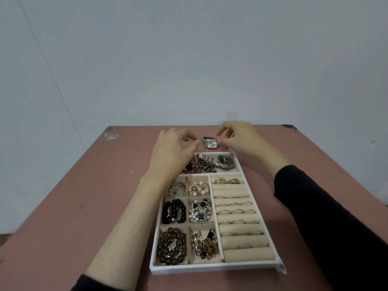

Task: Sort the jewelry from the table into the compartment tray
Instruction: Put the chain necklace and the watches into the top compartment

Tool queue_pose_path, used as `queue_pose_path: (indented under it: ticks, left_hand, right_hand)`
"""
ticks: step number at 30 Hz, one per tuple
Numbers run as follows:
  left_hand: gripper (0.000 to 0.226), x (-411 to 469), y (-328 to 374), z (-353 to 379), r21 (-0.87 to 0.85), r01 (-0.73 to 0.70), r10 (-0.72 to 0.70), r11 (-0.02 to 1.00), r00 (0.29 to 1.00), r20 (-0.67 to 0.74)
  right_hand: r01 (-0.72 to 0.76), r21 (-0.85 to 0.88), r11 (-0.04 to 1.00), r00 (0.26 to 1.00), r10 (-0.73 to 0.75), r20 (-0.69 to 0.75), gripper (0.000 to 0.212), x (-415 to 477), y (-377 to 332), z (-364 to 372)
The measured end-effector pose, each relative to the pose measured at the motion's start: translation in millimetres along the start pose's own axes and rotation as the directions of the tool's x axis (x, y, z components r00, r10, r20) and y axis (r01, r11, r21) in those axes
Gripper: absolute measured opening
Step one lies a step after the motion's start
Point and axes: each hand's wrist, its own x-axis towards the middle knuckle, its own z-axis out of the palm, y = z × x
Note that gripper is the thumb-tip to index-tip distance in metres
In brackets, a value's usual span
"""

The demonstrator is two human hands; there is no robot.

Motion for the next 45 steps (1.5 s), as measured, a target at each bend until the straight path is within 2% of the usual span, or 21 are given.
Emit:
queue_pose_path:
  ticks: [4,8,11,13,15,18,21,25,27,29,31,35,37,39,41,43,45]
  left_hand:
    - [0.016,0,-3,-2,-0.031,0.027,-0.028,0.999,0.999,-0.030]
    - [0.017,-1,-4,-4,-0.047,0.040,-0.042,0.998,0.999,-0.031]
    - [0.020,-3,-2,-6,-0.112,0.051,-0.055,0.992,0.998,-0.034]
    - [0.027,-3,1,-8,-0.191,0.071,-0.078,0.979,0.997,-0.027]
    - [0.036,-4,6,-11,-0.319,0.106,-0.111,0.942,0.994,0.002]
    - [0.048,-4,13,-16,-0.527,0.149,-0.121,0.837,0.989,0.087]
    - [0.051,-6,19,-22,-0.697,0.165,-0.058,0.698,0.983,0.175]
    - [0.036,-8,22,-27,-0.733,0.187,-0.016,0.654,0.972,0.234]
    - [0.038,-8,21,-27,-0.725,0.205,0.001,0.658,0.962,0.273]
    - [0.051,-8,23,-26,-0.711,0.214,0.027,0.670,0.950,0.312]
    - [0.058,-8,24,-23,-0.728,0.219,0.055,0.649,0.942,0.332]
    - [0.030,-8,23,-17,-0.732,0.239,-0.003,0.638,0.951,0.308]
    - [0.020,-7,21,-18,-0.769,0.247,-0.040,0.590,0.960,0.278]
    - [0.016,-4,22,-21,-0.872,0.259,-0.054,0.416,0.964,0.261]
    - [0.015,-3,24,-24,-0.934,0.247,-0.046,0.256,0.969,0.244]
    - [0.019,-2,26,-26,-0.953,0.215,-0.021,0.214,0.976,0.216]
    - [0.026,-3,28,-28,-0.959,0.178,0.023,0.222,0.982,0.188]
  right_hand:
    - [0.050,-0.253,0.966,0.984,-0.004,0.179,0.019,22,-5,3]
    - [0.056,-0.321,0.945,0.978,0.012,0.207,0.018,31,-1,12]
    - [0.027,-0.204,0.979,0.984,0.010,0.180,0.013,30,-5,6]
    - [-0.005,-0.012,1.000,0.991,0.007,0.137,0.010,27,-14,-5]
    - [-0.036,0.230,0.973,0.994,0.012,0.104,0.009,21,-26,-20]
    - [-0.028,0.523,0.852,0.993,-0.036,0.111,0.015,3,-43,-39]
    - [-0.058,0.728,0.683,0.978,-0.106,0.178,0.015,-15,-51,-45]
    - [-0.168,0.898,0.407,0.969,-0.098,0.226,0.011,-30,-48,-41]
    - [-0.194,0.948,0.253,0.971,-0.085,0.222,0.014,-33,-44,-38]
    - [-0.200,0.973,0.117,0.973,-0.097,0.212,0.014,-34,-40,-36]
    - [-0.193,0.980,0.058,0.972,-0.123,0.198,0.017,-35,-38,-32]
    - [-0.180,0.982,-0.049,0.978,-0.115,0.174,0.017,-36,-36,-22]
    - [-0.182,0.976,-0.117,0.981,-0.086,0.173,0.015,-37,-34,-23]
    - [-0.169,0.980,-0.107,0.985,-0.057,0.164,0.022,-38,-30,-24]
    - [-0.189,0.982,-0.009,0.981,-0.038,0.189,0.039,-39,-28,-24]
    - [-0.232,0.965,0.125,0.967,-0.082,0.243,0.047,-41,-29,-23]
    - [-0.240,0.931,0.276,0.941,-0.171,0.293,0.048,-44,-31,-21]
